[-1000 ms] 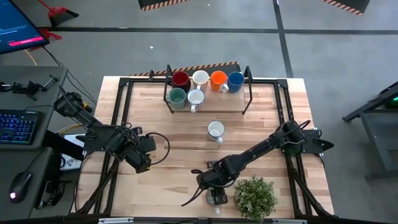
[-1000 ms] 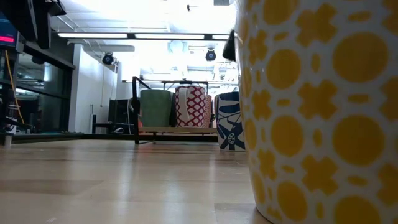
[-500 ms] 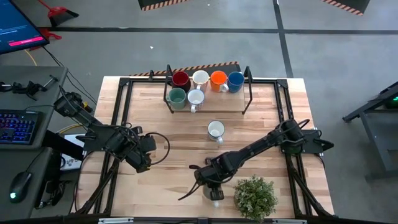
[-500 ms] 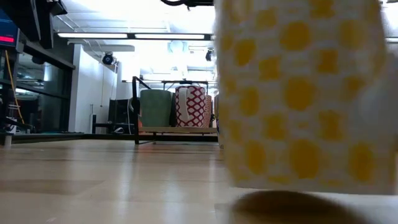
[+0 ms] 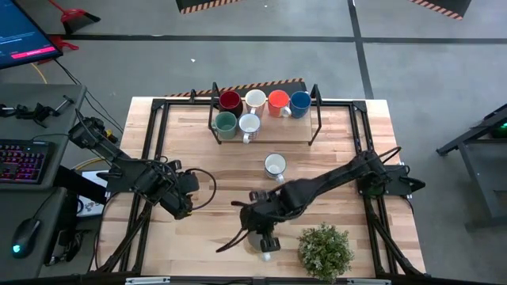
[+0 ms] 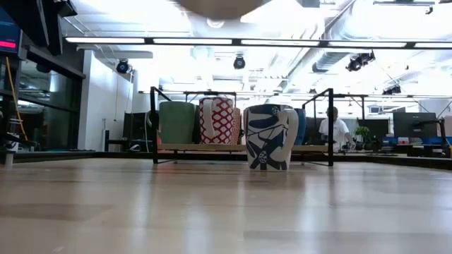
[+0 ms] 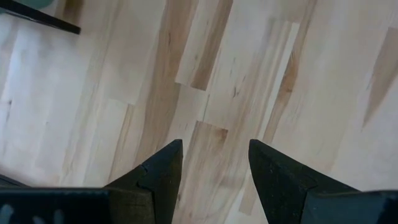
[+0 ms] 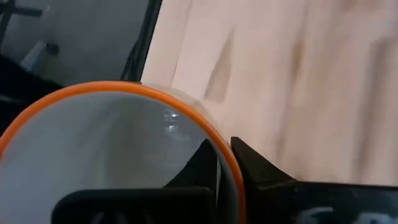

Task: Place coffee mugs
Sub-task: Put the yellow pattern mug on the shelf

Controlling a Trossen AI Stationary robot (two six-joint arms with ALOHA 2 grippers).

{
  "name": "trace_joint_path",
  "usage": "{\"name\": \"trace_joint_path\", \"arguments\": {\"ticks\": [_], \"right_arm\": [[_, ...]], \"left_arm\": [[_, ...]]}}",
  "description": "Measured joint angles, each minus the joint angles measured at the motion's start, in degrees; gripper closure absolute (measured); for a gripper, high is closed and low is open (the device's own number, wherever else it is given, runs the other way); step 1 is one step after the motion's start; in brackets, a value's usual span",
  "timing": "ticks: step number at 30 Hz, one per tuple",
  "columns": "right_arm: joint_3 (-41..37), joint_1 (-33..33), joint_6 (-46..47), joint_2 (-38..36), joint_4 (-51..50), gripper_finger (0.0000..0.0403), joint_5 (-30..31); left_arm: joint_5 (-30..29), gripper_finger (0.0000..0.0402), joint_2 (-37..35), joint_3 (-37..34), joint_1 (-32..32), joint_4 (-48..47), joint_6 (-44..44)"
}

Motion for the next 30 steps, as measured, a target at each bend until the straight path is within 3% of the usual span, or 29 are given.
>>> {"name": "trace_joint_path", "arguments": {"ticks": [7,16,24,30], "right_arm": [[17.3,-4.1,-3.3,-0.2,-17.7,0.0402,12.5],[12.6,-16.8,-5.2,-8.6,-22.7,0.0402,22.2],[12.5,-31.4,-10.6,-9.2,-23.1,0.0403,19.1],[12.5,-40.0,-6.6,-9.1,-27.9,0.0403,18.0]], "left_arm": [[-2.1,0.0227,0.0,0.0,0.0,0.0,0.0],[-2.2,0.0227,0.0,0.0,0.0,0.3,0.0],[-2.3,0.0227,0.0,0.0,0.0,0.4,0.0],[-2.4,0.0227,0.0,0.0,0.0,0.5,-0.1]]}}
